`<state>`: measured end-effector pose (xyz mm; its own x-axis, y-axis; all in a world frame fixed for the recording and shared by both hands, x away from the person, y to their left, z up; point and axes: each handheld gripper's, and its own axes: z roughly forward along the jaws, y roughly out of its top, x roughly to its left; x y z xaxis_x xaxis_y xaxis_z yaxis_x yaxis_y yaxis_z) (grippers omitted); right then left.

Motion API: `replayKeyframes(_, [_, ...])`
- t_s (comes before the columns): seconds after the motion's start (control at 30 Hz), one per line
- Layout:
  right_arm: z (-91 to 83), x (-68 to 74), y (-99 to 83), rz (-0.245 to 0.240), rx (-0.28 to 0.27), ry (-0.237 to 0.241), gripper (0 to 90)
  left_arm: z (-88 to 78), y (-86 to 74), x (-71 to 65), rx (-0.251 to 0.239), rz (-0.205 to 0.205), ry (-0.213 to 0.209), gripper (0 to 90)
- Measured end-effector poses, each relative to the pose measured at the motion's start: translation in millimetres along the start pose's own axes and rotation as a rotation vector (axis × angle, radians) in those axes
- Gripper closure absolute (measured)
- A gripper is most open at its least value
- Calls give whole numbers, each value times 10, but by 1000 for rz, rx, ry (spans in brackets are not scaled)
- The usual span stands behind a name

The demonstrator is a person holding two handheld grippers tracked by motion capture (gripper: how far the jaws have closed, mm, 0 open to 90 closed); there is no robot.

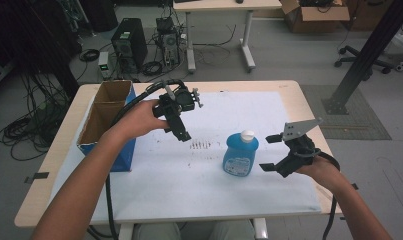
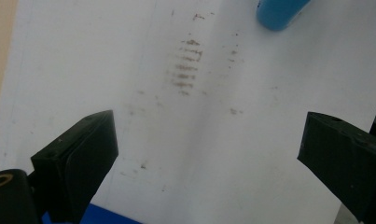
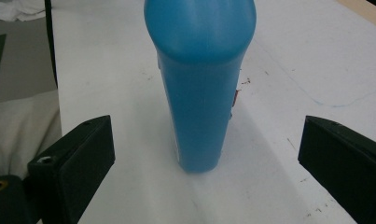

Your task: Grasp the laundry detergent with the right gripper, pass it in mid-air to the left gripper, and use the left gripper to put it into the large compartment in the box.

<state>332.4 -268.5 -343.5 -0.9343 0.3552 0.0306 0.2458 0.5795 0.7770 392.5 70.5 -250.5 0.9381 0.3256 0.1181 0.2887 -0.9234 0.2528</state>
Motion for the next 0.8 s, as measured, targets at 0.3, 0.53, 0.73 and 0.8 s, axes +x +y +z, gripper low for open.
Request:
replayKeyframes(0.3, [52, -2, -42, 3, -14, 7, 32, 9, 5, 2, 3, -1, -4, 50])
replayKeyframes(0.53, [125, -5, -66, 6, -24, 12, 33, 13, 3, 9, 1, -5, -3, 49])
replayKeyframes(0.73, [172, -6, -68, 7, -33, 16, 34, 8, -5, 12, 2, -6, -3, 49])
replayKeyframes(0.8, [199, -8, -67, 6, -40, 16, 34, 6, -7, 12, 1, -7, -1, 49])
